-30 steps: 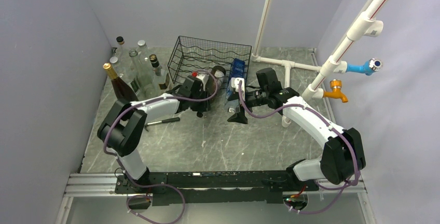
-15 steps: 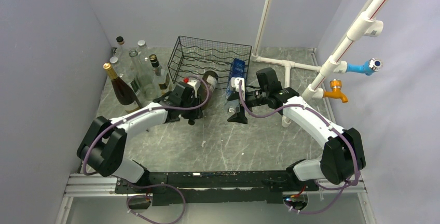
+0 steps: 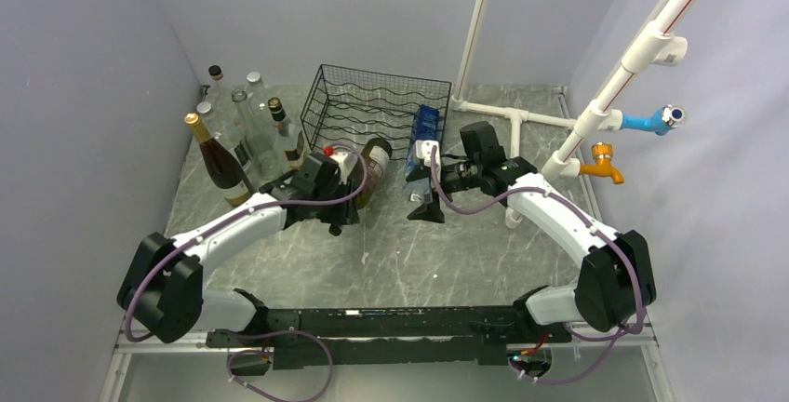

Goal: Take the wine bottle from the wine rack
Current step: Pick up the wine bottle from the wine rack.

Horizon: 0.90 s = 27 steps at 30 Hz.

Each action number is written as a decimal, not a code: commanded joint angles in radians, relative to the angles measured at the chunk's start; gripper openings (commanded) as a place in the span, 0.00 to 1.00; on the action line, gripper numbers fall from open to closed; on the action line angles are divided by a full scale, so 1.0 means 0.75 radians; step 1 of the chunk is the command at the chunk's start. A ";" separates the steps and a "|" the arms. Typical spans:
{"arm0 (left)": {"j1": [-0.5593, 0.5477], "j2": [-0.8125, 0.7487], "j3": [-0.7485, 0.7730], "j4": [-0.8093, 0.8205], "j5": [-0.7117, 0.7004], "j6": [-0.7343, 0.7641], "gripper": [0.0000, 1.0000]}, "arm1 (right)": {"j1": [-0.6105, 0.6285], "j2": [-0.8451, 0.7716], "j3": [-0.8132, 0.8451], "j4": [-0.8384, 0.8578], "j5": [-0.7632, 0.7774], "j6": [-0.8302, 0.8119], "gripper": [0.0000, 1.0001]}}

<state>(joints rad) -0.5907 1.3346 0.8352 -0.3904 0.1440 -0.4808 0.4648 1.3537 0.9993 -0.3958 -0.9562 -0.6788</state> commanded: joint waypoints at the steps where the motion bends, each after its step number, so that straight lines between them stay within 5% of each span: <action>1: -0.008 -0.153 0.021 0.064 0.095 0.048 0.00 | -0.007 -0.063 -0.017 0.024 -0.100 -0.087 1.00; 18: -0.023 -0.387 -0.012 -0.293 0.337 0.028 0.00 | 0.016 -0.198 -0.176 0.143 -0.147 -0.267 1.00; 27: -0.077 -0.403 -0.009 -0.400 0.493 0.003 0.00 | 0.184 -0.197 -0.221 0.115 -0.028 -0.465 1.00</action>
<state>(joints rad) -0.6262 1.0691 0.7895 -0.7345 0.4099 -0.4824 0.5446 1.2232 0.8474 -0.3359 -1.0096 -0.9283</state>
